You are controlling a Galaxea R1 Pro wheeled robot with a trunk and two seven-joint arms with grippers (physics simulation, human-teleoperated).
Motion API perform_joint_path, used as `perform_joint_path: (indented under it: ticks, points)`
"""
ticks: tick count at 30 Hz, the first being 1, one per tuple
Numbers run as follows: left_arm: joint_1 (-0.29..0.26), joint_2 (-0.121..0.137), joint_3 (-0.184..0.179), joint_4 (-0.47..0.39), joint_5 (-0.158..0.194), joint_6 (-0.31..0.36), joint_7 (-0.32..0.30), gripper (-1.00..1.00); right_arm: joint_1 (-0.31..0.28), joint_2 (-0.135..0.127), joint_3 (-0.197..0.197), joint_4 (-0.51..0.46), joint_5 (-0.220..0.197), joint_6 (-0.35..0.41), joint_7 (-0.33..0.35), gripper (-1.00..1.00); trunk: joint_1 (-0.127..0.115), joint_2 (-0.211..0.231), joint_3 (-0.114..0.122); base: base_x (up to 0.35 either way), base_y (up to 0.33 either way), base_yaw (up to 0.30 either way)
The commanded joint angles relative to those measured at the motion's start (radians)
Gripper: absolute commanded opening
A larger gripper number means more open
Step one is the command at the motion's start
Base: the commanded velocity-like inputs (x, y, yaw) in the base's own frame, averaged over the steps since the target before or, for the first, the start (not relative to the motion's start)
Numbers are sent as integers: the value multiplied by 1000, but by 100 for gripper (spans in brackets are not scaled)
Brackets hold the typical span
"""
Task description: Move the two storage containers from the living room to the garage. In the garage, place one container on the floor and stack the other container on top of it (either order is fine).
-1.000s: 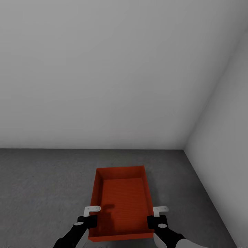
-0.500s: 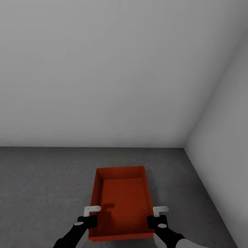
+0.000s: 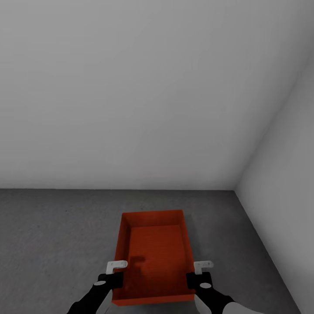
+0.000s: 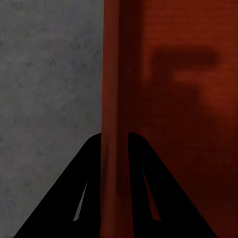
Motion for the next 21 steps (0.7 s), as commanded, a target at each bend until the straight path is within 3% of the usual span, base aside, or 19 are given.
perform_joint_path:
  ticks: [1, 13, 21]
  points:
    - [-1, 10, -12, -6, 7, 5, 5, -100, 0, -4, 32, 11, -25, 1, -5, -100, 0, 0, -1, 65, 0, 0]
    - [-1, 10, -12, -6, 5, 5, 5, -100, 0, -3, 32, 11, -25, 1, -5, -100, 0, 0, -1, 21, 0, 0]
    - [0, 12, -12, -6, 5, -4, 5, -100, 0, -3, 32, 11, -25, 1, -5, -100, 0, 0, -1, 236, -28, 0]
